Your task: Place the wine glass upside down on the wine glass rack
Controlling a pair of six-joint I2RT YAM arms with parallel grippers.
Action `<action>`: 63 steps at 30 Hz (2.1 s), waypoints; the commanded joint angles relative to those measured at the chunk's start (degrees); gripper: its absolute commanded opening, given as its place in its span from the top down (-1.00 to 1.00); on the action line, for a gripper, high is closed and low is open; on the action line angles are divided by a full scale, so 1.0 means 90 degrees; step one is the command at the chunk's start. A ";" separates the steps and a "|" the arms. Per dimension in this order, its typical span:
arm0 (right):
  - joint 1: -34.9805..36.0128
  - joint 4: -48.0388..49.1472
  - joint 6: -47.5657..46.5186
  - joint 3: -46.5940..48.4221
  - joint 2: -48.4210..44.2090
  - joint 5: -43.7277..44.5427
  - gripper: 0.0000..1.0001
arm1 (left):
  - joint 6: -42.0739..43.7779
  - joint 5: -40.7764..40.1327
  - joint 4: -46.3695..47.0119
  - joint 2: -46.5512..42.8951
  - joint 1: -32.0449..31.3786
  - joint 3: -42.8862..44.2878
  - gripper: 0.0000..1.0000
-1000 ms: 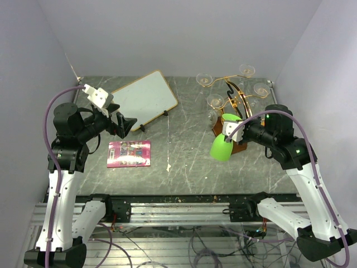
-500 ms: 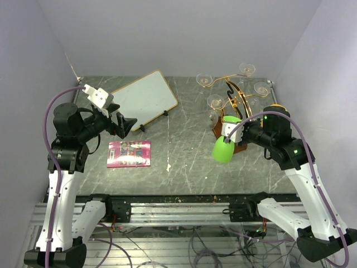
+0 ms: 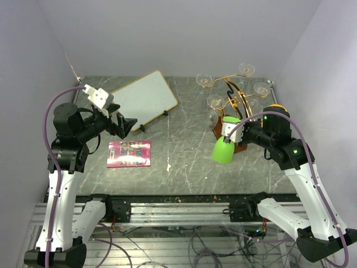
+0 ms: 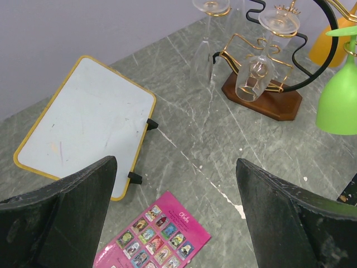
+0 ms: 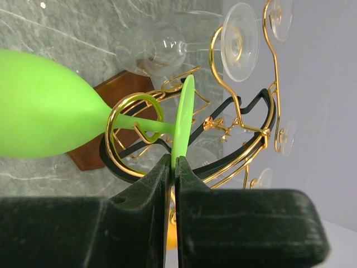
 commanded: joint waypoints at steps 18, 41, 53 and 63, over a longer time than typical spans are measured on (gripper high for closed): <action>-0.0114 -0.0083 -0.0070 -0.0084 -0.0146 0.0098 0.78 | 0.0185 0.0220 0.0000 -0.0091 0.0038 -0.0039 -0.97; -0.0182 -0.0132 -0.0077 -0.0130 -0.0230 0.0230 0.67 | 0.0223 0.0265 -0.0052 -0.0104 0.0037 0.0018 -0.96; -0.0211 -0.0166 -0.0085 -0.0192 -0.0256 0.0368 0.60 | 0.0218 0.0254 -0.0063 -0.0121 0.0038 0.0023 -0.97; -0.0277 -0.0235 -0.0065 -0.0097 -0.0258 0.0441 0.46 | 0.0243 0.0242 -0.0067 -0.0132 0.0045 0.0030 -0.96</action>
